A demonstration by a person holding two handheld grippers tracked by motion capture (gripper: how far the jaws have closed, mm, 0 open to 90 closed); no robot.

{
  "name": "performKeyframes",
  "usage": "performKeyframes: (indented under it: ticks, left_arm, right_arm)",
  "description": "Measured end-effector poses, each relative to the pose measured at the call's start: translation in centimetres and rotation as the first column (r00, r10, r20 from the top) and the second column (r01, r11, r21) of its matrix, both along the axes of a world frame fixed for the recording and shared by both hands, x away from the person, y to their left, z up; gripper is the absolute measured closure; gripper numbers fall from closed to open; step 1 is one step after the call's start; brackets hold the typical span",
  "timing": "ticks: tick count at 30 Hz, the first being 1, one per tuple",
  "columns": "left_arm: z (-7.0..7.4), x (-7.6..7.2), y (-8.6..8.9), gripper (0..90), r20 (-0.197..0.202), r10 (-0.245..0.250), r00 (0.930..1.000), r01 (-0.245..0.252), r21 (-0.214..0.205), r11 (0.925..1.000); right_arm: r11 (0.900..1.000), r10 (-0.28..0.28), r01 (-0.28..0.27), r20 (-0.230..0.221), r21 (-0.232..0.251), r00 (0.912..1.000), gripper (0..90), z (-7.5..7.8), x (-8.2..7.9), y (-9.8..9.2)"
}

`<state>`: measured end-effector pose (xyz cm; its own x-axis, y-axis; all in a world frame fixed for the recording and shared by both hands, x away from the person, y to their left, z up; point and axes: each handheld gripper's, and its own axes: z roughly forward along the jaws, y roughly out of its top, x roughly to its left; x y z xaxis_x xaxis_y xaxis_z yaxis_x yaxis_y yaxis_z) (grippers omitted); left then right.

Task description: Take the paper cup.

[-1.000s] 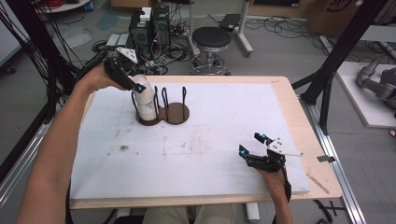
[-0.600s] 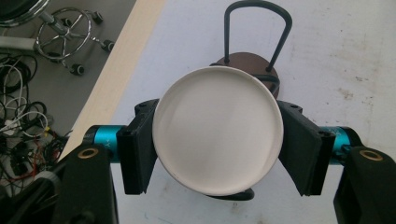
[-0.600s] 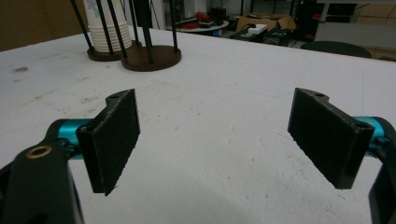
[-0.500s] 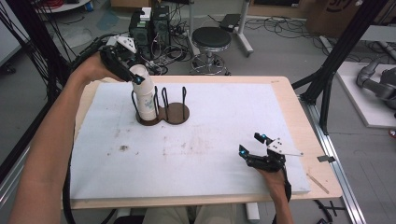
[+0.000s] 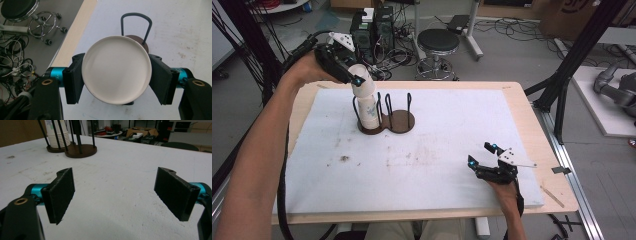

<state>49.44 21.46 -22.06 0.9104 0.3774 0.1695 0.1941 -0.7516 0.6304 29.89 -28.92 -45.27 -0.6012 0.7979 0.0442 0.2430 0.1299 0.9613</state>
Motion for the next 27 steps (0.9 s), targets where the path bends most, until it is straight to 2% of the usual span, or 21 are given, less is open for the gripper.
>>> performKeyframes:
  ticks: [2,7,10,11,17,21,25,27]
  left_arm:
    - [0.0,-0.1,0.0,35.0,-0.001,0.000,1.0000,0.000,-0.005,1.0000]
    - [0.4,-0.8,-0.1,35.1,0.005,0.002,1.0000,-0.002,-0.058,0.9983]
    - [0.6,-1.1,0.0,35.0,0.008,0.002,1.0000,-0.001,-0.070,0.9975]
    - [0.7,-1.5,0.2,35.0,0.005,0.014,0.9999,-0.013,-0.092,0.9957]
    - [1.3,-2.5,0.4,35.1,0.007,0.019,0.9998,-0.018,-0.105,0.9943]
    - [2.1,-3.6,0.4,35.1,0.027,0.017,0.9995,-0.014,-0.125,0.9921]
    - [2.3,-4.6,0.4,35.2,0.040,0.016,0.9991,-0.010,-0.143,0.9896]
    - [2.1,-4.8,0.3,35.2,0.041,0.021,0.9989,-0.015,-0.138,0.9903]
  right_arm:
    - [1.0000,-0.001,0.001,0.000,0.000,1.0000,17.1,0.0,0.0,0.0]
    - [1.0000,-0.002,0.002,0.000,0.001,1.0000,17.1,0.0,0.0,0.0]
    - [1.0000,-0.002,0.002,0.002,0.001,1.0000,17.1,0.0,0.0,0.0]
    - [1.0000,-0.002,0.002,0.002,0.002,1.0000,17.1,0.0,0.0,0.0]
    - [1.0000,-0.002,0.002,0.005,0.001,1.0000,17.1,0.0,0.0,0.0]
    - [1.0000,-0.003,0.003,0.005,-0.003,1.0000,17.1,0.0,0.0,0.0]
    - [1.0000,-0.004,0.004,0.004,-0.004,1.0000,17.1,0.0,-0.1,0.0]
    - [1.0000,-0.004,0.004,0.004,-0.004,1.0000,17.1,0.0,-0.1,0.0]
